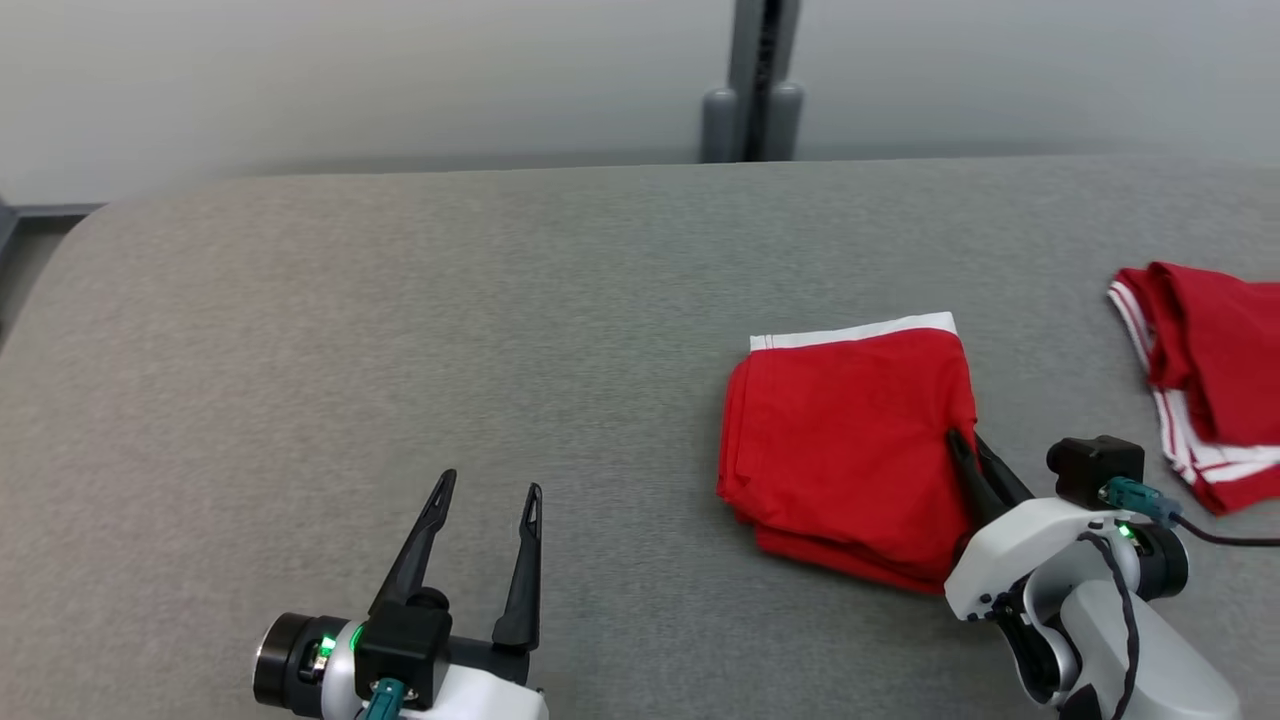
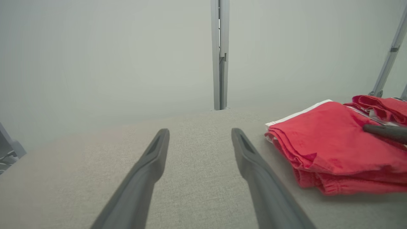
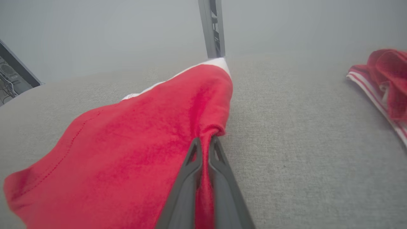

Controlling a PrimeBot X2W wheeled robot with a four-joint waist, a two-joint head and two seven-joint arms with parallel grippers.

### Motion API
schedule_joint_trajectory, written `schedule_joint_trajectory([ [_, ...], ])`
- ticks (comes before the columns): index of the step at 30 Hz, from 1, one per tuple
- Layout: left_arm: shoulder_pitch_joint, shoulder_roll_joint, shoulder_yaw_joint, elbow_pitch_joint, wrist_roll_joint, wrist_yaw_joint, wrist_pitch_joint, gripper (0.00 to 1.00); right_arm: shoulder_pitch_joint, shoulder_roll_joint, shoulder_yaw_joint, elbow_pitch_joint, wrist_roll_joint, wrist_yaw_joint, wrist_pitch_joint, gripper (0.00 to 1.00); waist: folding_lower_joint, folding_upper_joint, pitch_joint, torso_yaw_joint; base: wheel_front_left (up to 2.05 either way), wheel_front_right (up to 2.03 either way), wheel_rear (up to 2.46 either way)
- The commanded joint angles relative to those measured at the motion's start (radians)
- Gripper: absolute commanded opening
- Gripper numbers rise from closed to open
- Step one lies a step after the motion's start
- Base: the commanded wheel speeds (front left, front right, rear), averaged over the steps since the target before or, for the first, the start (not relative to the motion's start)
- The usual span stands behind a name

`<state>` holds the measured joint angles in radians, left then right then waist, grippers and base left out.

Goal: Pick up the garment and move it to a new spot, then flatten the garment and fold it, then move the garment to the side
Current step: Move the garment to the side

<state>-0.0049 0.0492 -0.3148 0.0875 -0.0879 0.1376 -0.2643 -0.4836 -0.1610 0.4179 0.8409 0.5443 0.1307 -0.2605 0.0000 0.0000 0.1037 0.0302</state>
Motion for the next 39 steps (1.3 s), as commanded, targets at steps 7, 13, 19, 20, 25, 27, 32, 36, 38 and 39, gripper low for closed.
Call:
schedule_joint_trajectory([
  [7, -0.028, 0.004, 0.014, -0.002, 0.022, -0.014, 0.0, 1.0, 0.044, 0.023, -0.044, -0.049, -0.054, 0.0, -0.005, 0.0, 0.0, 0.0, 0.007, -0.157, 0.0, 0.0, 0.0],
  [13, -0.038, 0.004, 0.019, 0.001, 0.028, -0.022, 0.0, 1.0, 0.045, 0.039, -0.05, -0.064, -0.07, 0.0, -0.006, 0.0, 0.0, 0.0, 0.017, -0.238, 0.0, 0.0, 0.0],
  [19, -0.049, 0.004, 0.019, 0.004, 0.038, -0.027, 0.0, 1.0, 0.04, 0.048, -0.043, -0.07, -0.07, 0.0, -0.006, 0.0, 0.0, 0.0, 0.025, -0.296, 0.0, 0.0, 0.0],
  [20, -0.049, 0.004, 0.02, 0.005, 0.038, -0.027, 0.0, 1.0, 0.039, 0.05, -0.039, -0.07, -0.07, 0.0, -0.006, 0.0, 0.0, 0.0, 0.026, -0.305, 0.0, 0.0, 0.0],
  [25, -0.053, 0.006, 0.024, 0.006, 0.045, -0.031, 0.0, 1.0, 0.024, 0.059, -0.019, -0.072, -0.069, 0.0, -0.005, 0.0, 0.0, 0.0, 0.037, -0.349, 0.0, 0.0, 0.0],
  [27, -0.056, 0.006, 0.024, 0.007, 0.047, -0.032, 0.0, 1.0, 0.021, 0.06, -0.014, -0.073, -0.069, 0.0, -0.005, 0.0, 0.0, 0.0, 0.041, -0.357, 0.0, 0.0, 0.0],
  [32, -0.073, 0.007, 0.017, 0.009, 0.059, -0.041, 0.0, 1.0, -0.004, 0.058, -0.002, -0.075, -0.073, 0.0, -0.005, 0.0, 0.0, 0.0, 0.058, -0.374, 0.0, 0.0, 0.0],
  [36, -0.094, 0.008, 0.012, -0.011, 0.067, -0.048, 0.0, 1.0, -0.036, 0.035, 0.011, -0.08, -0.101, 0.0, -0.005, 0.0, 0.0, 0.0, 0.077, -0.368, 0.0, 0.0, 0.0],
  [38, -0.096, 0.009, 0.008, -0.024, 0.071, -0.049, 0.0, 1.0, -0.058, 0.017, 0.018, -0.083, -0.119, 0.0, -0.005, 0.0, 0.0, 0.0, 0.087, -0.359, 0.0, 0.0, 0.0],
  [39, -0.1, 0.01, 0.006, -0.029, 0.073, -0.051, 0.0, 1.0, -0.071, 0.006, 0.022, -0.083, -0.132, 0.0, -0.005, 0.0, 0.0, 0.0, 0.094, -0.354, 0.0, 0.0, 0.0],
])
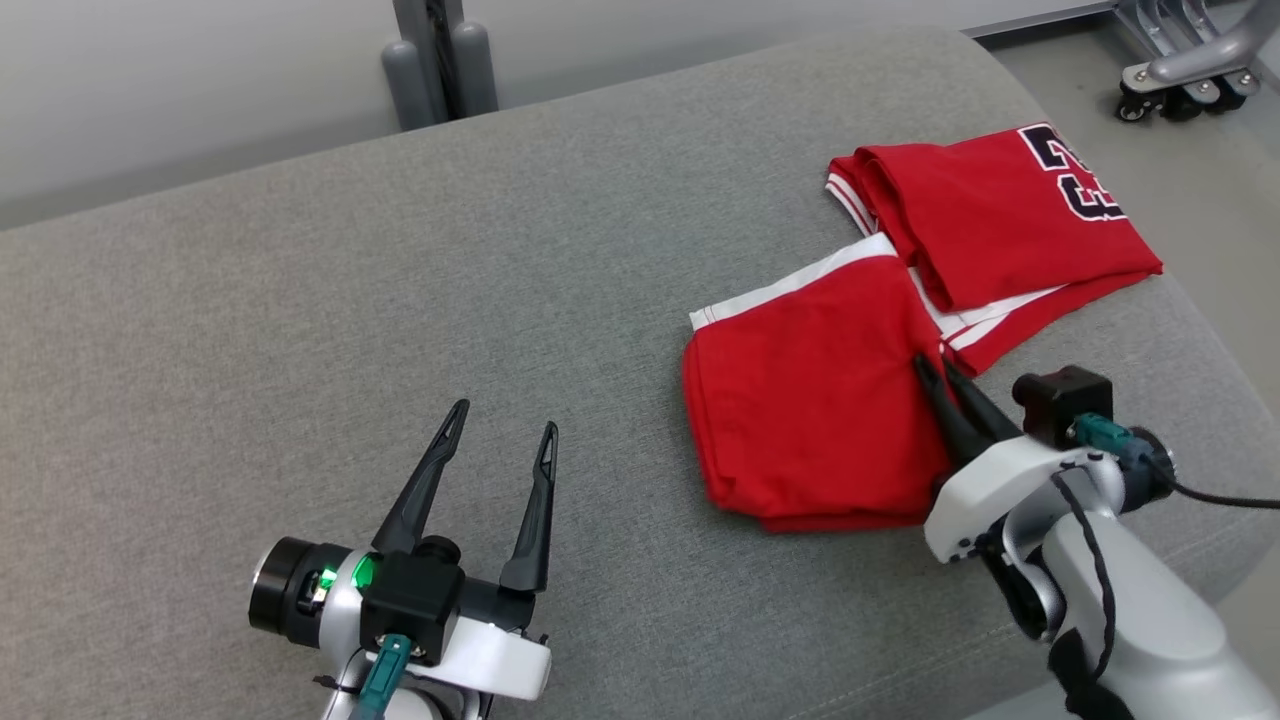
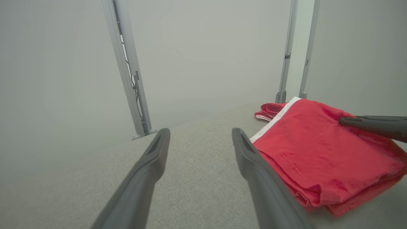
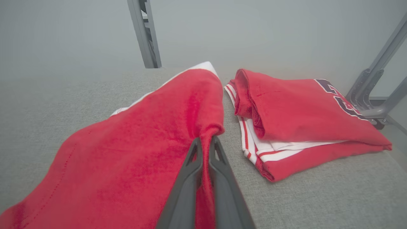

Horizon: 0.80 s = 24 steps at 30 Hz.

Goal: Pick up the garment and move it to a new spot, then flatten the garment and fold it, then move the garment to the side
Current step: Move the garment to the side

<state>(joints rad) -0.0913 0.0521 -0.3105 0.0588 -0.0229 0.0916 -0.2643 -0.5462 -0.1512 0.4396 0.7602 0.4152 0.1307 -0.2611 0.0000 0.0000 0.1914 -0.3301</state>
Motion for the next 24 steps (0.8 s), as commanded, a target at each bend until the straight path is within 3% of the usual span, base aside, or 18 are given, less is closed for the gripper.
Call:
schedule_joint_trajectory([
  [1, -0.019, 0.008, -0.001, -0.007, 0.01, -0.005, 0.0, 1.0, -0.023, -0.018, 0.004, -0.002, -0.016, 0.0, -0.005, 0.0, 0.0, 0.0, 0.014, 0.012, 0.0, 0.0, 0.0],
  [9, -0.074, 0.019, -0.02, -0.065, 0.035, -0.011, 0.0, 1.0, -0.152, -0.14, -0.014, 0.007, -0.11, 0.0, -0.005, 0.0, 0.0, 0.0, 0.101, 0.074, 0.0, 0.0, 0.0],
  [24, -0.172, 0.045, -0.055, -0.15, 0.073, -0.002, 0.0, 1.0, -0.26, -0.348, -0.231, 0.018, -0.233, 0.0, -0.004, 0.0, 0.0, 0.0, 0.271, 0.183, 0.0, 0.0, 0.0],
])
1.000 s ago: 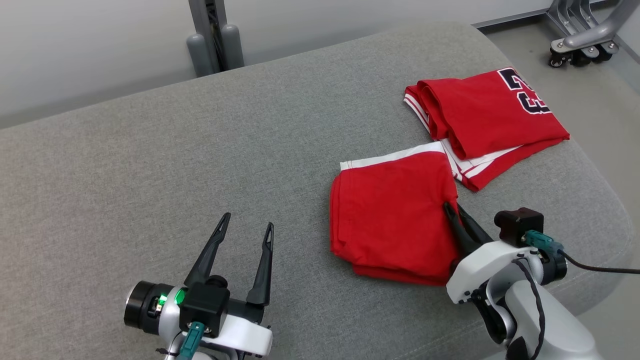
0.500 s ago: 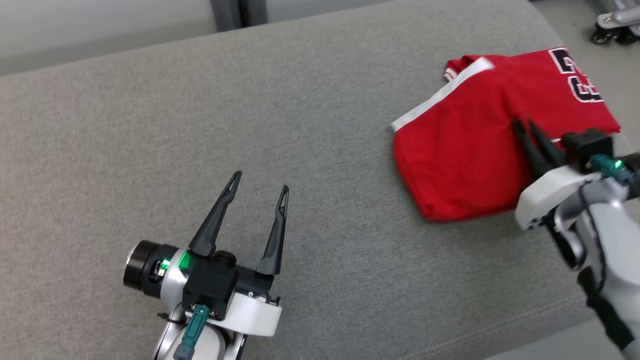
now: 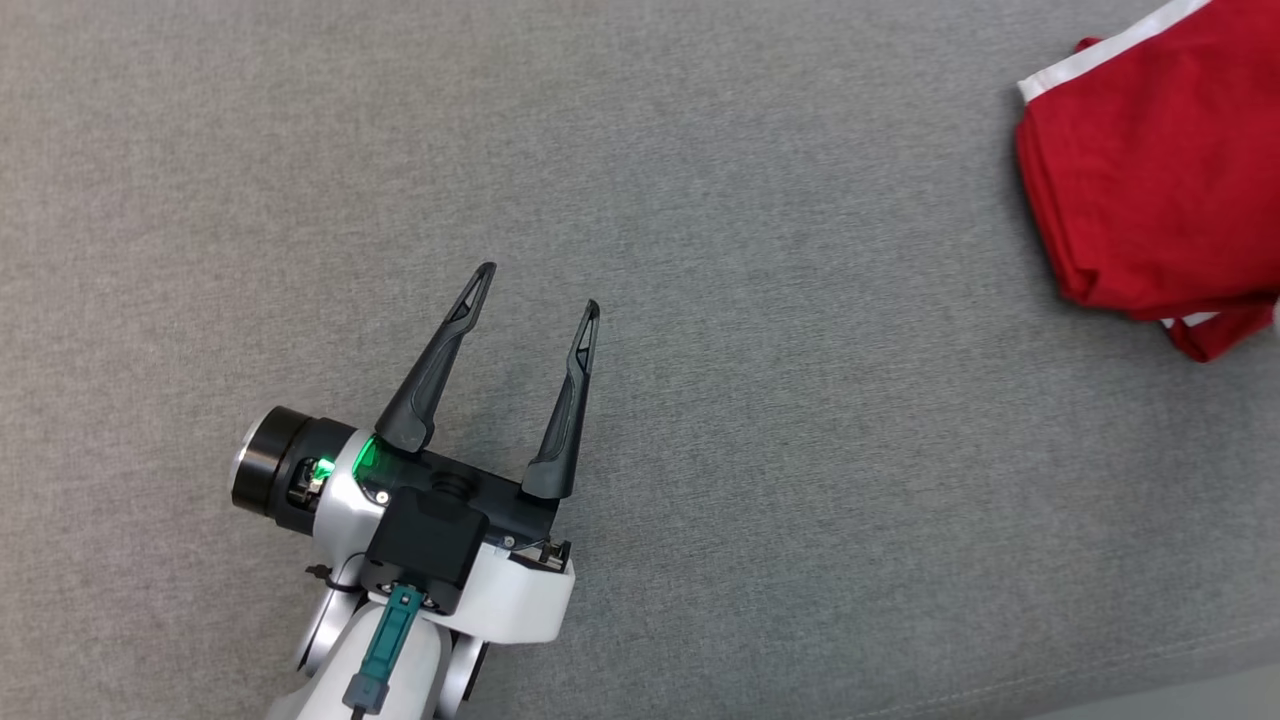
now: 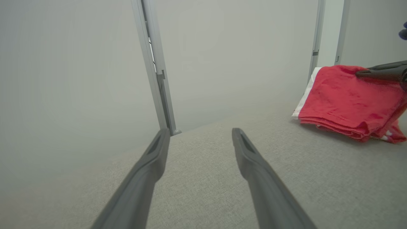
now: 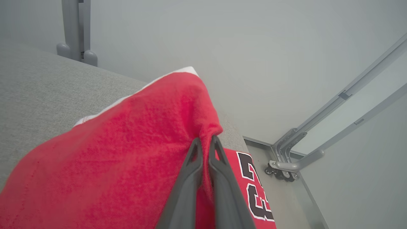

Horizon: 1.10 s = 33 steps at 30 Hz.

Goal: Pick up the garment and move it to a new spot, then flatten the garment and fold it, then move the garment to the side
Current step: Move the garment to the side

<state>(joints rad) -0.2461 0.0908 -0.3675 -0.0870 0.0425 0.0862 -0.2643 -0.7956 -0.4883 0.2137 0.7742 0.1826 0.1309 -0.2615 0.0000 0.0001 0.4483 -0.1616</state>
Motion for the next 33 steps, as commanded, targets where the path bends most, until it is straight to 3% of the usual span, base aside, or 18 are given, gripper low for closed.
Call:
schedule_joint_trajectory([
  [1, -0.019, 0.007, 0.0, -0.006, 0.008, 0.005, 0.0, 1.0, -0.012, -0.018, -0.016, 0.006, -0.007, 0.0, -0.004, 0.0, 0.0, -0.0001, 0.02, 0.019, 0.0, 0.0, 0.0],
  [12, -0.034, 0.014, -0.019, -0.011, 0.005, 0.018, 0.0, 1.0, -0.01, -0.093, -0.117, 0.066, -0.056, 0.0, -0.004, 0.0, 0.0, -0.0001, 0.048, 0.064, 0.0, 0.0, 0.0],
  [22, -0.041, 0.019, -0.04, -0.01, -0.003, 0.025, 0.0, 1.0, -0.017, -0.096, -0.138, 0.168, -0.125, 0.0, -0.004, 0.0, 0.0, -0.0001, 0.044, 0.087, 0.0, 0.0, 0.0],
  [33, -0.055, 0.026, -0.054, -0.007, -0.011, 0.033, 0.0, 1.0, -0.035, -0.09, -0.242, 0.247, -0.259, 0.0, -0.004, 0.0, 0.0, -0.0001, 0.049, 0.111, 0.0, 0.0, 0.0],
])
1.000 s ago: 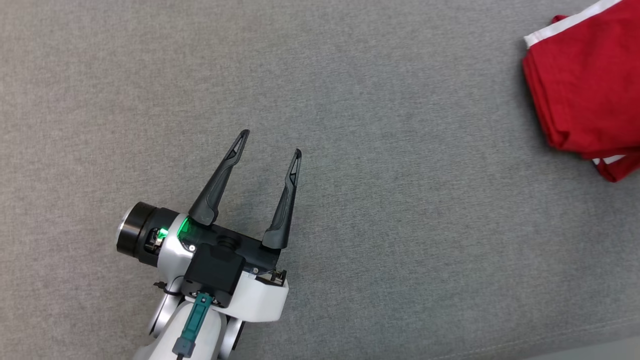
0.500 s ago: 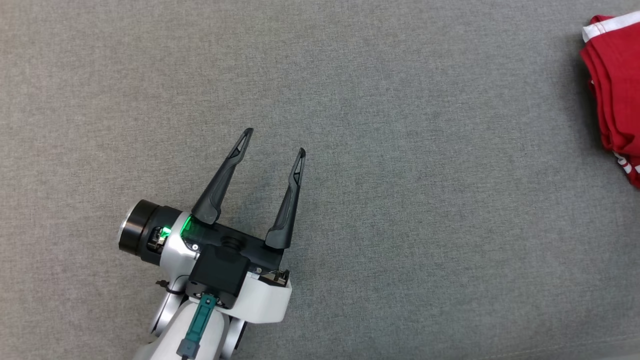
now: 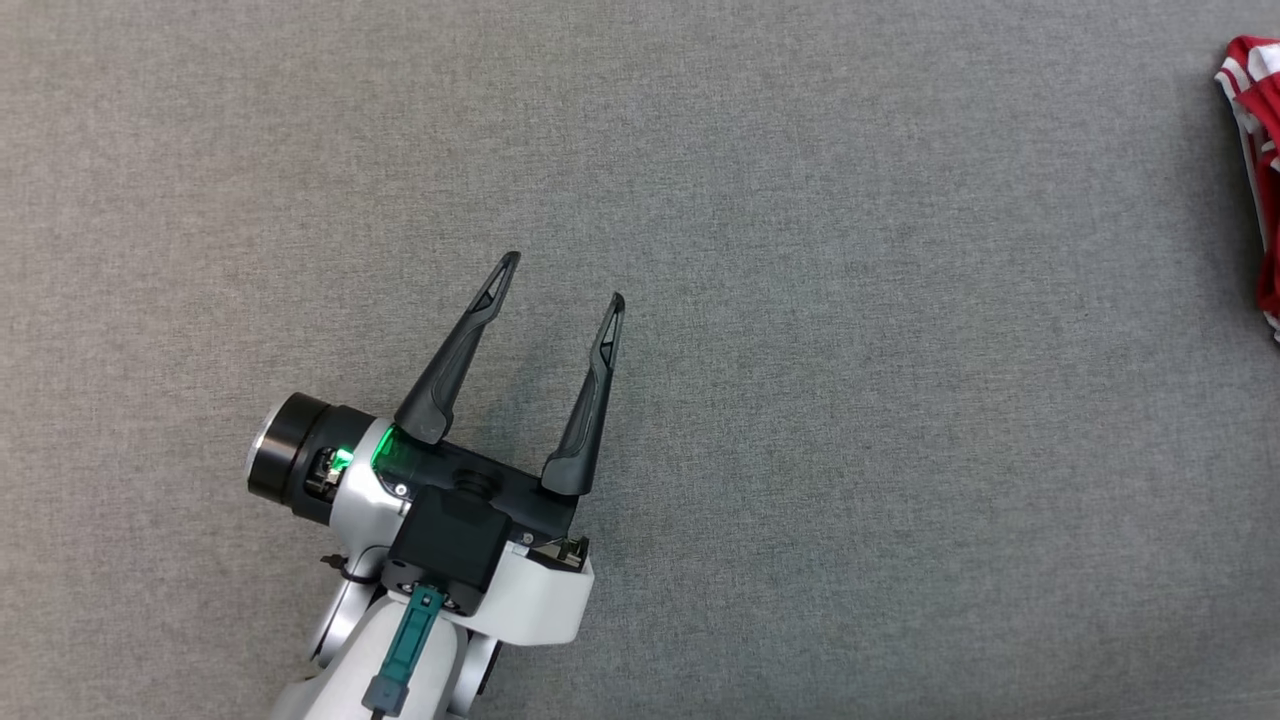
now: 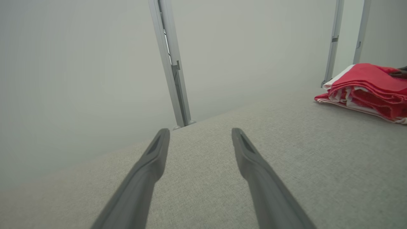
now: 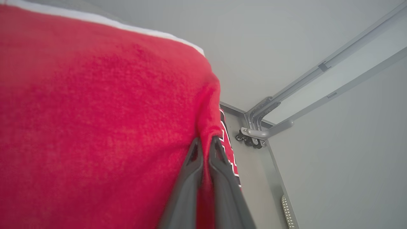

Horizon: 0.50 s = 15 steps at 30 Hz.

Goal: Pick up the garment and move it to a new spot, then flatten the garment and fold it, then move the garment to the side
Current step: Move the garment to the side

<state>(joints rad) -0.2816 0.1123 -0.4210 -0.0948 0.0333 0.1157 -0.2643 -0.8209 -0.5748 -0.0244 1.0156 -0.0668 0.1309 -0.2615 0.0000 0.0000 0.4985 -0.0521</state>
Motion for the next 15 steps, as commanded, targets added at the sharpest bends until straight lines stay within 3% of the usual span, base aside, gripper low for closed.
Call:
schedule_joint_trajectory([
  [1, -0.02, 0.006, -0.001, 0.001, -0.003, 0.004, 0.0, 1.0, -0.012, -0.004, -0.011, 0.012, -0.026, 0.0, -0.004, 0.0, 0.0, 0.0, -0.003, 0.003, 0.0, 0.0, 0.0],
  [10, -0.024, 0.011, -0.014, 0.002, -0.008, 0.011, 0.0, 1.0, -0.013, 0.0, -0.107, 0.048, -0.144, 0.0, -0.004, 0.0, 0.0, 0.0, -0.021, 0.02, 0.0, 0.0, 0.0],
  [11, -0.024, 0.011, -0.015, 0.003, -0.008, 0.011, 0.0, 1.0, -0.009, 0.0, -0.125, 0.044, -0.165, 0.0, -0.004, 0.72, 0.0, 0.0, -0.024, 0.021, 0.0, 0.0, 0.0],
  [12, -0.023, 0.011, -0.017, 0.003, -0.009, 0.013, 0.0, 1.0, -0.004, 0.004, -0.144, 0.039, -0.182, 0.0, -0.004, 1.0, 0.0, 0.0, -0.028, 0.022, 0.0, 0.0, 0.0],
  [15, -0.017, 0.01, -0.021, 0.005, -0.013, 0.017, 0.0, 1.0, 0.016, 0.023, -0.208, 0.001, -0.244, 0.0, -0.004, 1.0, 0.0, 0.0, -0.042, 0.022, 0.0, 0.0, 0.0],
])
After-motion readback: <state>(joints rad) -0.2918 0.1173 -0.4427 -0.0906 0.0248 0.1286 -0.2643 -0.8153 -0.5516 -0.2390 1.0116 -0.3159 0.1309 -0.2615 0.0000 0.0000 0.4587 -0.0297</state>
